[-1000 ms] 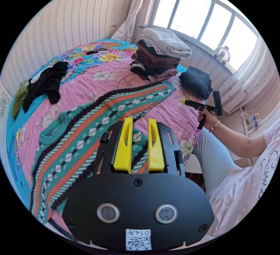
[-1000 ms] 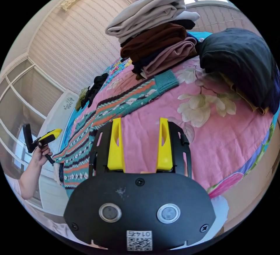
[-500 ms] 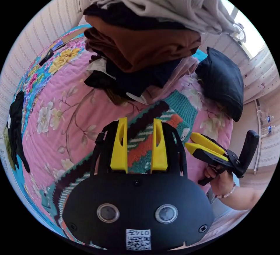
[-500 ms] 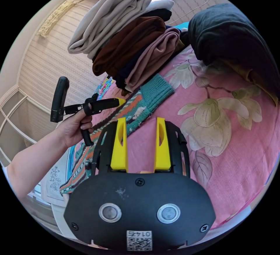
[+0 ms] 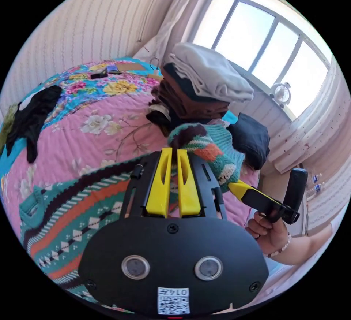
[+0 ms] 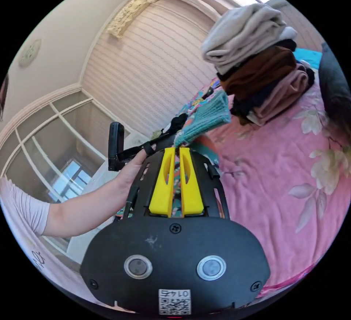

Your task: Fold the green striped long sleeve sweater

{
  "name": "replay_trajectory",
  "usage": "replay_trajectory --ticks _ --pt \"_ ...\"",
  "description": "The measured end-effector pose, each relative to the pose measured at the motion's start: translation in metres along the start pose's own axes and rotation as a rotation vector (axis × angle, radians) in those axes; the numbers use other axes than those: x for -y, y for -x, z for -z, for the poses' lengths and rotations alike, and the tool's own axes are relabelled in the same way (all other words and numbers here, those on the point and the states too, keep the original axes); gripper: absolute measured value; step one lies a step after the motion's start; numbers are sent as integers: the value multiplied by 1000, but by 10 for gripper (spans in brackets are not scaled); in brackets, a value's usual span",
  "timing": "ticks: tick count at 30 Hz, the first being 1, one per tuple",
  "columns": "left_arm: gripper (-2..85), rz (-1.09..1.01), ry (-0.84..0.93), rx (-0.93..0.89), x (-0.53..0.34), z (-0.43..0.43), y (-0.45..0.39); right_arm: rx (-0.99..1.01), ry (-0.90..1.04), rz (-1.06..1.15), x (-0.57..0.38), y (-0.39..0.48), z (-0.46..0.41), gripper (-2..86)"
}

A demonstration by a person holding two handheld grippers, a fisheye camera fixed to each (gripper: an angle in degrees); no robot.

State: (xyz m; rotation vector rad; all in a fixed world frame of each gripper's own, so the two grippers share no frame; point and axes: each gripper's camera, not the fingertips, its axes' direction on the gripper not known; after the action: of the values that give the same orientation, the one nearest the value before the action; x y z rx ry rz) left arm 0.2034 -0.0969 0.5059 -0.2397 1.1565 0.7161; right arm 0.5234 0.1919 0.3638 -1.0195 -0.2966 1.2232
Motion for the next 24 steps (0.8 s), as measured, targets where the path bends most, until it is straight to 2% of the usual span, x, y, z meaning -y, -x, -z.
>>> replay_trajectory --ticks 5,9,11,15,17,19,24 --pt "1 161 -163 139 -60 135 72 256 166 223 -29 114 -61 14" --pt "2 280 -233 280 -112 209 113 338 312 391 -71 197 -114 18" --pt "8 406 -229 345 -149 241 145 359 428 483 -108 247 -155 25" --pt "16 618 -184 425 -209 264 195 305 620 670 -176 305 -215 52" --pt "7 806 -197 506 -256 280 219 186 756 778 -220 321 -245 70" --pt "1 906 -229 454 -285 291 229 127 793 840 -243 322 -250 72" --pt "-1 898 -246 430 -308 308 228 -15 726 875 -247 289 -247 79"
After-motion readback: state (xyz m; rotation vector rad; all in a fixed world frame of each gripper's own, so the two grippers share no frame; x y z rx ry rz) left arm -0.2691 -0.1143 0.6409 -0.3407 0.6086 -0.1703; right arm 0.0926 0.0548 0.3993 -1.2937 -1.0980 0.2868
